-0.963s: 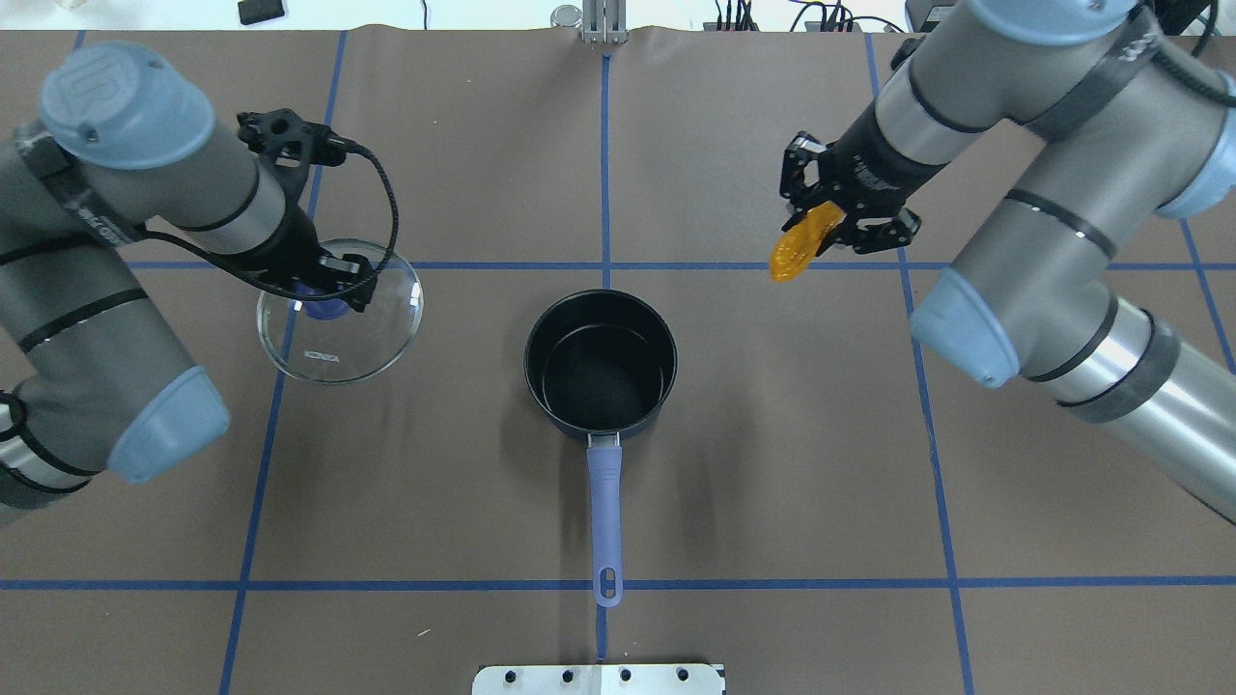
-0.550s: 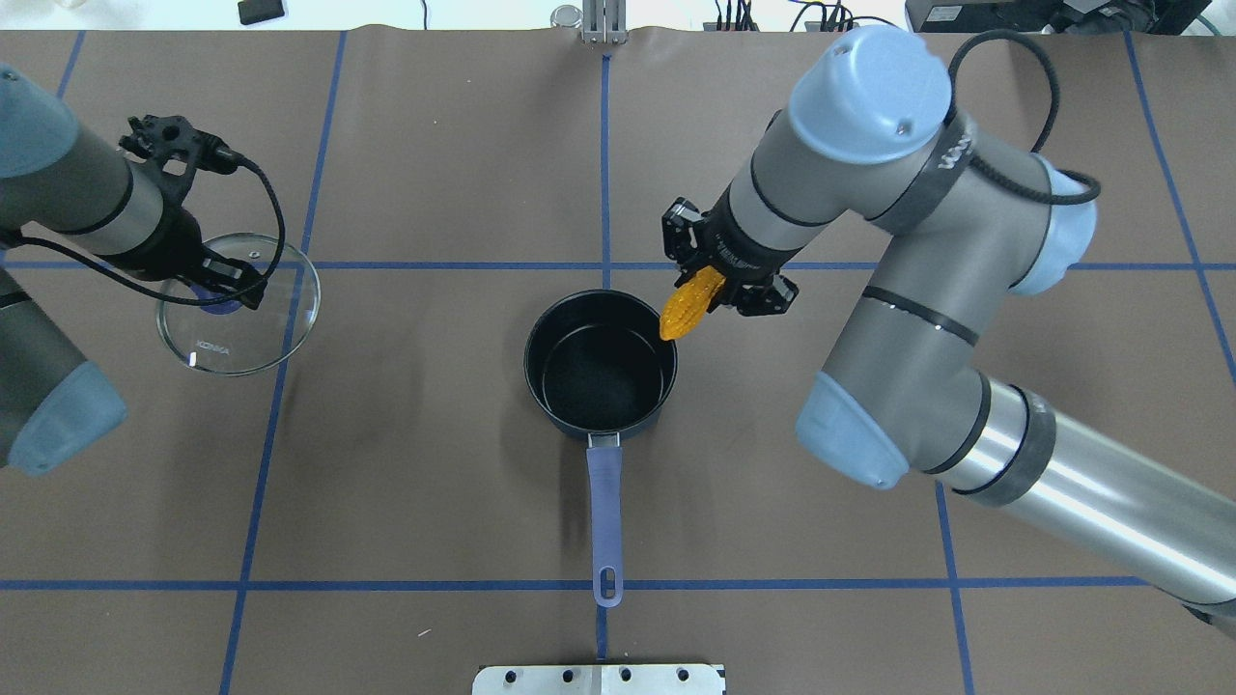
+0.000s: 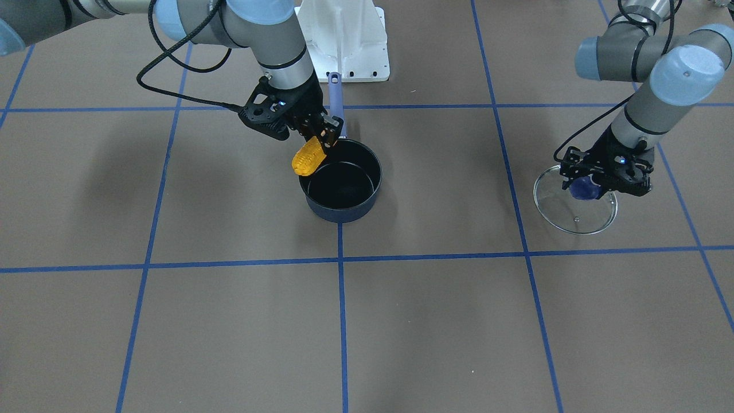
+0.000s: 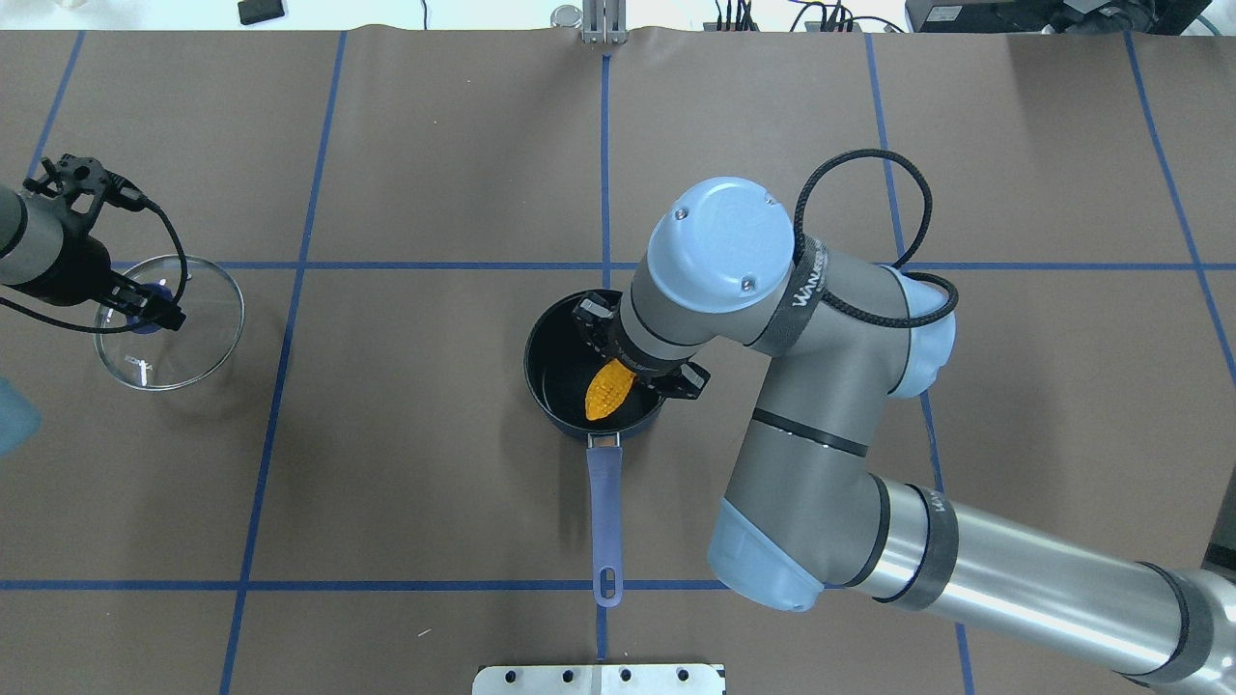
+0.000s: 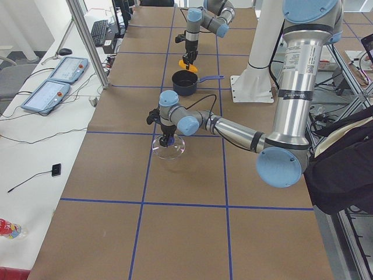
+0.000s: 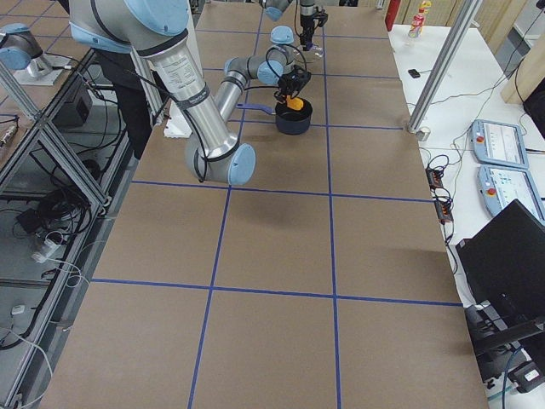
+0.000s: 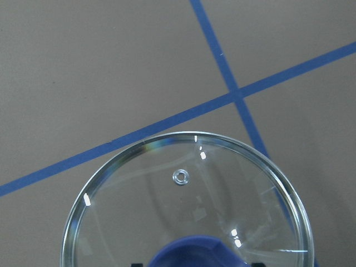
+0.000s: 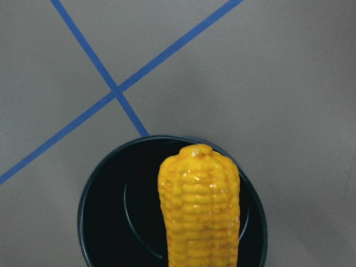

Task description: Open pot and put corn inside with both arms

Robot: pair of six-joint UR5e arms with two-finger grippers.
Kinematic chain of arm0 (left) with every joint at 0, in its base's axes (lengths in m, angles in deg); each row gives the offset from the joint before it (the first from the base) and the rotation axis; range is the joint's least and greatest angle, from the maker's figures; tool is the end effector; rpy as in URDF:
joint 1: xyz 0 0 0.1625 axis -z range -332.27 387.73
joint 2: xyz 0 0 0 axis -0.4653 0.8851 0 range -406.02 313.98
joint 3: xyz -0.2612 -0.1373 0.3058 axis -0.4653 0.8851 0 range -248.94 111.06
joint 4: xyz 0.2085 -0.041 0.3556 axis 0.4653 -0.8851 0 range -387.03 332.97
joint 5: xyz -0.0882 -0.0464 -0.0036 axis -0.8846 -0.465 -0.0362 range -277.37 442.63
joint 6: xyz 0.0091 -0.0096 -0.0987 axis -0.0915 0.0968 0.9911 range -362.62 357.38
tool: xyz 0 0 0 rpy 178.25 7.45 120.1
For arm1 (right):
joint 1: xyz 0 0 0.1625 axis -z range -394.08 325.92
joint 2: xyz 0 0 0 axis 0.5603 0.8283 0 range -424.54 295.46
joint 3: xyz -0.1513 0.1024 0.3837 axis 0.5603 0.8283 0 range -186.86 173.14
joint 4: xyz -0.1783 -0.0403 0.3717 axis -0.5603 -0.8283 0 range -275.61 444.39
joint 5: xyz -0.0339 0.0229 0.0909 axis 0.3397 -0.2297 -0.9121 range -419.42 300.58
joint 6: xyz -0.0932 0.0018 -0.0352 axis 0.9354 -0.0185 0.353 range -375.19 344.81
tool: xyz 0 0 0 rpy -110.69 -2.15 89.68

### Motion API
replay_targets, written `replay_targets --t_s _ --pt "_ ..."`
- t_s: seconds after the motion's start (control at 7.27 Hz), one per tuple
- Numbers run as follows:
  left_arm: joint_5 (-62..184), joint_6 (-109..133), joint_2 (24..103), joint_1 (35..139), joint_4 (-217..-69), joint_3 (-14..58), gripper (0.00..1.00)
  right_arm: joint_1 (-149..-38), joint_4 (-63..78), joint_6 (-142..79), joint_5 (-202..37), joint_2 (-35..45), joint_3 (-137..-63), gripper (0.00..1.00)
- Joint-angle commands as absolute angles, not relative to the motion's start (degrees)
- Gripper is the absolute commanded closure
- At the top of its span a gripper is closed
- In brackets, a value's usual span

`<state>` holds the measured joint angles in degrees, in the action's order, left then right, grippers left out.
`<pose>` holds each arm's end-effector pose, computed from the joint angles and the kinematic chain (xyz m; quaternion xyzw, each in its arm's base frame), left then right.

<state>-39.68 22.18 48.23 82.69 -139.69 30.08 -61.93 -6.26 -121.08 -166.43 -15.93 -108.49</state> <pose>0.2464 -0.4908 0.5059 0.1247 0.3772 0.1670 0.9024 -0.5289 -0.3972 0.1472 -0.0866 -0.4479 0.2701 0.8479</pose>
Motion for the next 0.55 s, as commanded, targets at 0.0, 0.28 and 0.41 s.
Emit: replay_targets --t_s 0.0,0.28,0.41 --pt "-40.5 21.99 44.79 82.93 -144.87 29.06 0.46 -60.27 -6.14 -121.1 -165.24 -18.74 -104.0 0.92" --pt "-42.27 22.96 43.99 82.84 -144.8 29.32 0.46 -60.0 -6.05 -120.57 -164.62 -18.49 -103.28 0.92" --pt "-42.18 22.87 43.98 82.75 -144.8 28.89 0.45 -59.92 -6.05 -120.57 -164.62 -18.57 -103.19 0.92"
